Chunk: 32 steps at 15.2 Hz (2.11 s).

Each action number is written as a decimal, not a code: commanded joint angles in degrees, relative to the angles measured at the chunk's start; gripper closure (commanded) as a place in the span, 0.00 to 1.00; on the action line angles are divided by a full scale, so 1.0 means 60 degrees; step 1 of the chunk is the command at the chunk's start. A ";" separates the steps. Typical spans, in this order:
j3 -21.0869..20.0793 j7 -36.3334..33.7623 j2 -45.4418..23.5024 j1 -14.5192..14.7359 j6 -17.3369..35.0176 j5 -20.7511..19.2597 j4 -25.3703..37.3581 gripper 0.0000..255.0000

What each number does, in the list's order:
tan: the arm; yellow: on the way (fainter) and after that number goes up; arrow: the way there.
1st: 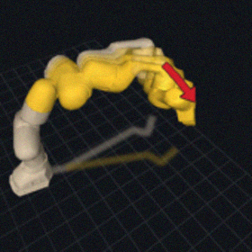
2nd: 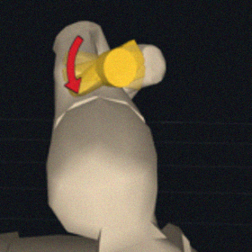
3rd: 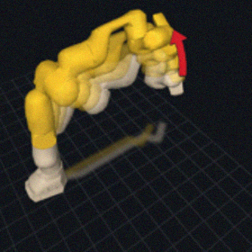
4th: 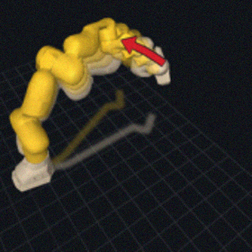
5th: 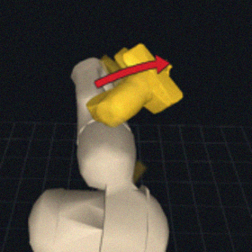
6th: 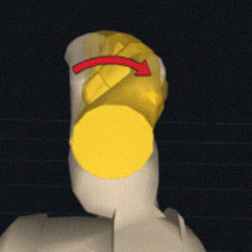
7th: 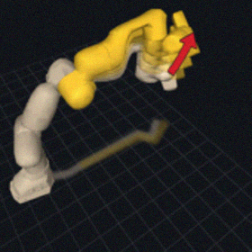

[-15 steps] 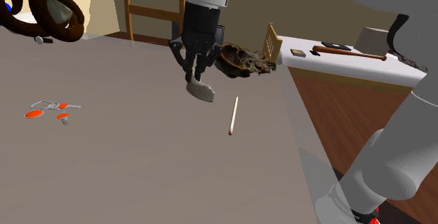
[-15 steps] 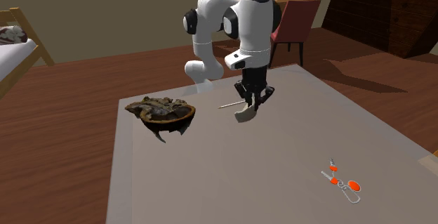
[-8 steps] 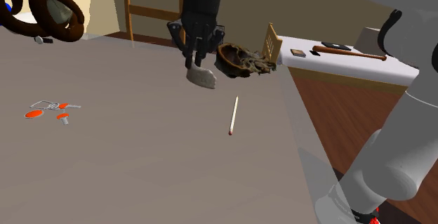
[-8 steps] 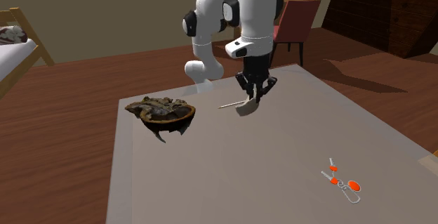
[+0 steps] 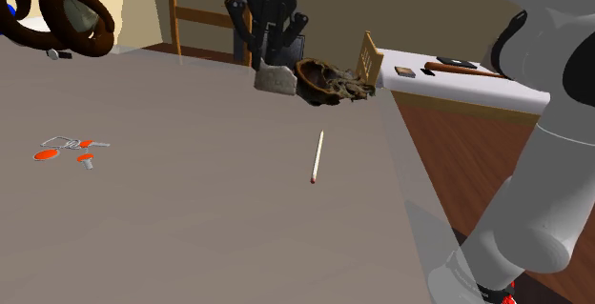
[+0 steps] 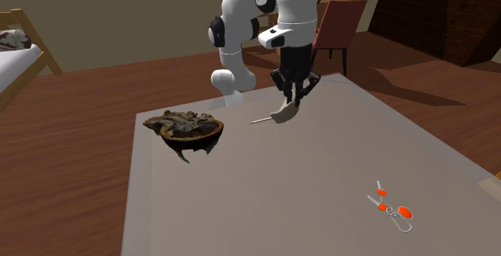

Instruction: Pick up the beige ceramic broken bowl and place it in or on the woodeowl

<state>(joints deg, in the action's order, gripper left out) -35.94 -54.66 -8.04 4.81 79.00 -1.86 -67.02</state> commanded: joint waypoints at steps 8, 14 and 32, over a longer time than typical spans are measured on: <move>-0.0173 -0.0511 -0.1711 0.1220 -0.2113 -0.1271 0.3602 1.00; 0.0317 0.1184 -0.0173 -0.0824 -0.1575 0.0033 0.1679 1.00; 0.2299 0.5684 0.0132 -0.3724 -0.2182 0.0818 0.1761 1.00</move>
<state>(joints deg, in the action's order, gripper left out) -22.75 -22.15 -6.09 -16.77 67.03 3.35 -58.57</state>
